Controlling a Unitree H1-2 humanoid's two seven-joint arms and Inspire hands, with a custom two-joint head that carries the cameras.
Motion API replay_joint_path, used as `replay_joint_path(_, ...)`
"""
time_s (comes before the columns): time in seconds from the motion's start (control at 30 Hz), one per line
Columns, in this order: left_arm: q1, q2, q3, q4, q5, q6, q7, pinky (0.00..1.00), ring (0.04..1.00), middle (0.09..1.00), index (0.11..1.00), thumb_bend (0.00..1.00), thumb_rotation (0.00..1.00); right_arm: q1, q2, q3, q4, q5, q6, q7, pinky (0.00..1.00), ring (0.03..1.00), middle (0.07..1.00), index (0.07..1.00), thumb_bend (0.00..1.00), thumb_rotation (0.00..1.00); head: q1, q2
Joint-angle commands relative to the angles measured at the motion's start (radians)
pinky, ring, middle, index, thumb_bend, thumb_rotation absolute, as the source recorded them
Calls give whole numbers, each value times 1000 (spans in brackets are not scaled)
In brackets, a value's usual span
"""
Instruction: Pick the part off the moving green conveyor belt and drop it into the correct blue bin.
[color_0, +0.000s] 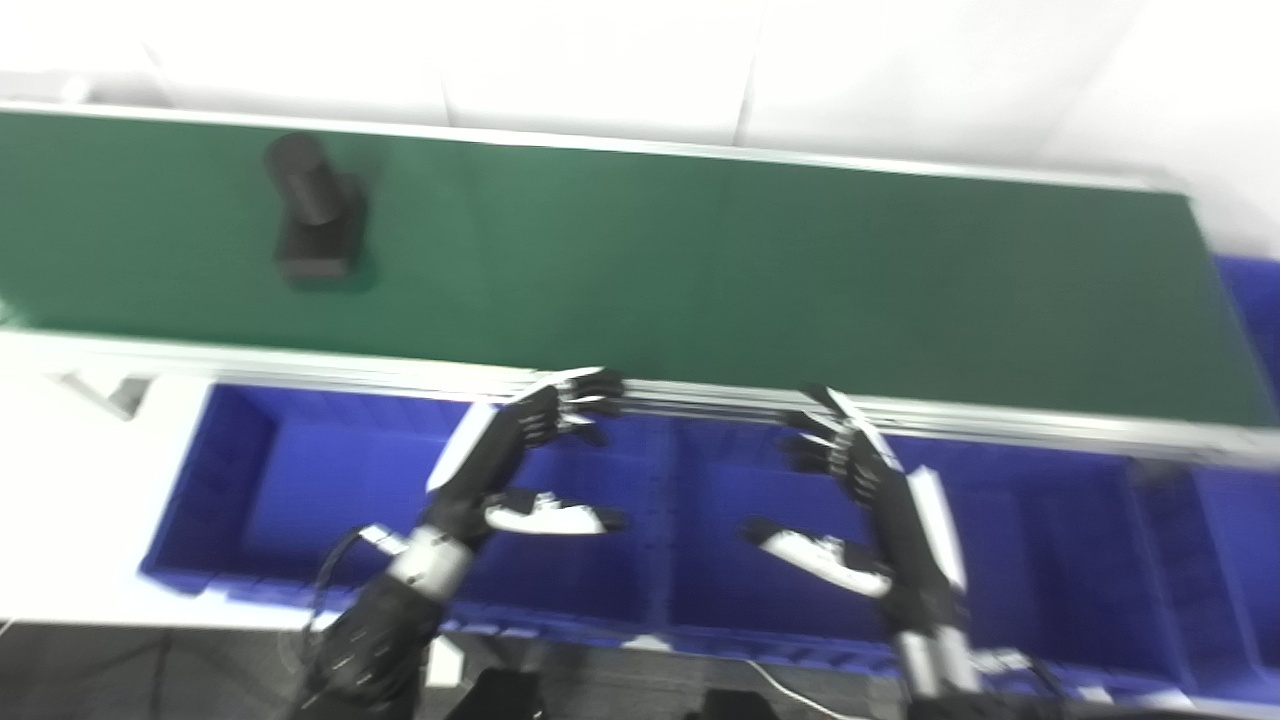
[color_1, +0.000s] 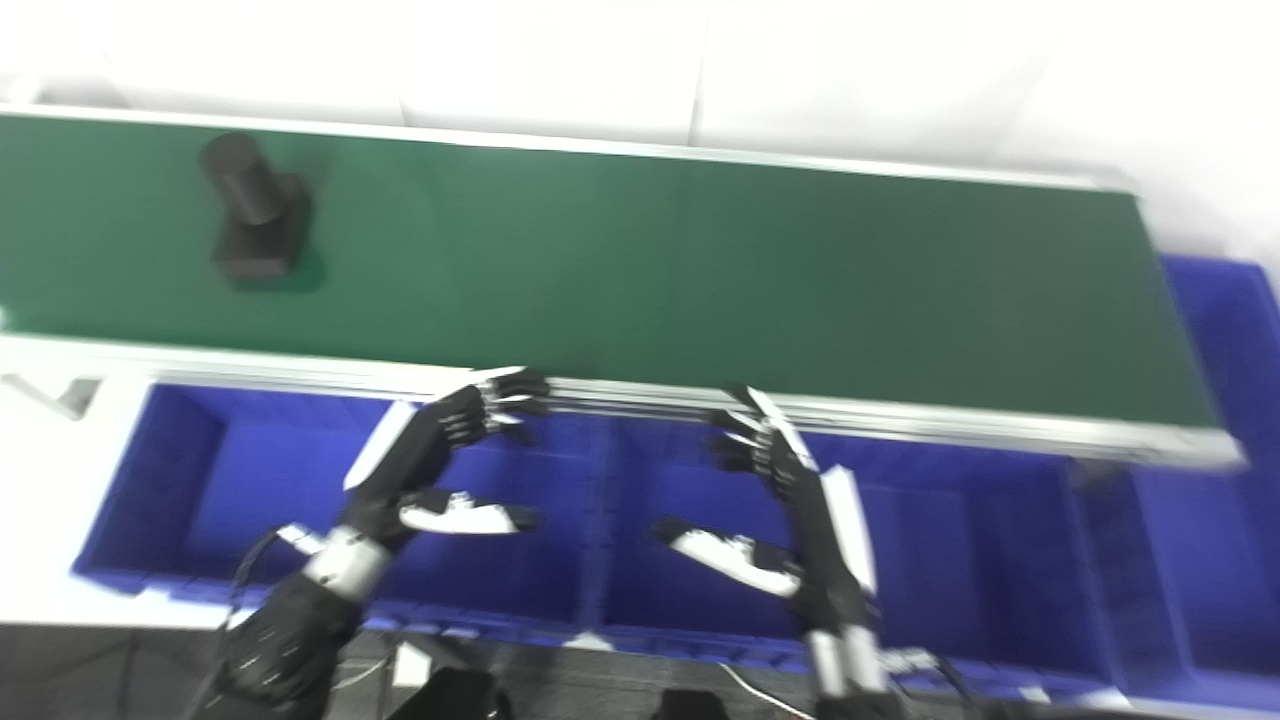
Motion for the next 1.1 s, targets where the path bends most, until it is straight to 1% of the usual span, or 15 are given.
replay_joint_path(0.0, -2, -12, -22, -2, 29, -37, 39, 578, 724, 782, 782, 807, 282, 4, -12, -9, 3, 26, -82, 6, 692, 719, 786, 897, 727, 327, 45, -35)
replay_joint_path(0.03, -1, -13, -35, 1, 40, -37, 56, 576, 722, 779, 781, 808, 288, 5, -17, -12, 9, 32, -92, 7, 692, 719, 785, 898, 727, 335, 45, -35)
replay_joint_path(0.07, -2, -14, -48, 8, 53, -37, 77, 571, 716, 774, 778, 811, 294, 5, -23, -15, 20, 39, -104, 7, 694, 719, 782, 898, 730, 342, 78, -69)
replay_joint_path(0.1, -2, -13, -63, 12, 68, -37, 101, 567, 714, 771, 775, 813, 297, 6, -27, -19, 29, 41, -116, 6, 694, 719, 780, 898, 732, 345, 78, -69)
replay_joint_path(0.13, -3, -12, -78, 18, 82, -37, 125, 562, 712, 770, 772, 817, 304, 5, -31, -22, 40, 44, -128, 5, 692, 717, 777, 897, 735, 348, 104, -97)
replay_joint_path(0.17, -6, -9, -92, 23, 90, -37, 145, 557, 713, 770, 769, 819, 306, 4, -33, -24, 49, 45, -137, 4, 690, 717, 775, 898, 738, 355, 104, -97)
replay_joint_path(0.2, -7, -8, -106, 30, 93, -37, 161, 556, 715, 771, 768, 821, 303, 3, -36, -27, 61, 43, -150, 3, 690, 717, 775, 899, 737, 358, 128, -125)
replay_joint_path(0.43, -27, 6, -197, 79, 110, -37, 274, 556, 720, 774, 764, 832, 287, -1, -49, -40, 105, 64, -161, 14, 708, 721, 788, 913, 739, 384, 194, -218)
replay_joint_path(0.53, -36, 16, -227, 90, 106, -37, 309, 555, 714, 767, 758, 836, 271, -3, -48, -42, 118, 72, -169, 17, 718, 726, 787, 914, 745, 381, 195, -227)
replay_joint_path(0.57, -40, 19, -237, 99, 104, -37, 323, 555, 713, 767, 757, 836, 268, -4, -46, -42, 129, 84, -181, 19, 719, 729, 787, 914, 745, 379, 191, -258)
replay_joint_path(0.63, -49, 27, -256, 114, 104, -37, 352, 545, 697, 756, 750, 843, 256, -7, -42, -42, 145, 102, -199, 23, 711, 730, 779, 906, 734, 307, 187, -273)
replay_joint_path(0.8, -71, 49, -298, 140, 105, -37, 403, 536, 687, 743, 740, 849, 244, -7, -37, -41, 154, 115, -202, 33, 651, 700, 767, 901, 720, 247, 185, -307)
replay_joint_path(0.83, -77, 54, -308, 149, 106, -37, 417, 532, 684, 739, 737, 849, 242, -10, -37, -42, 165, 115, -213, 34, 641, 693, 762, 900, 720, 239, 190, -331)
replay_joint_path(0.93, -92, 64, -335, 173, 104, -37, 454, 528, 684, 737, 734, 853, 244, -15, -34, -43, 189, 114, -230, 33, 615, 680, 757, 895, 732, 251, 191, -350)
replay_joint_path(1.07, -103, 73, -353, 184, 92, -37, 470, 526, 693, 736, 725, 869, 247, -17, -30, -45, 187, 109, -216, 33, 609, 675, 755, 892, 747, 286, 179, -359)
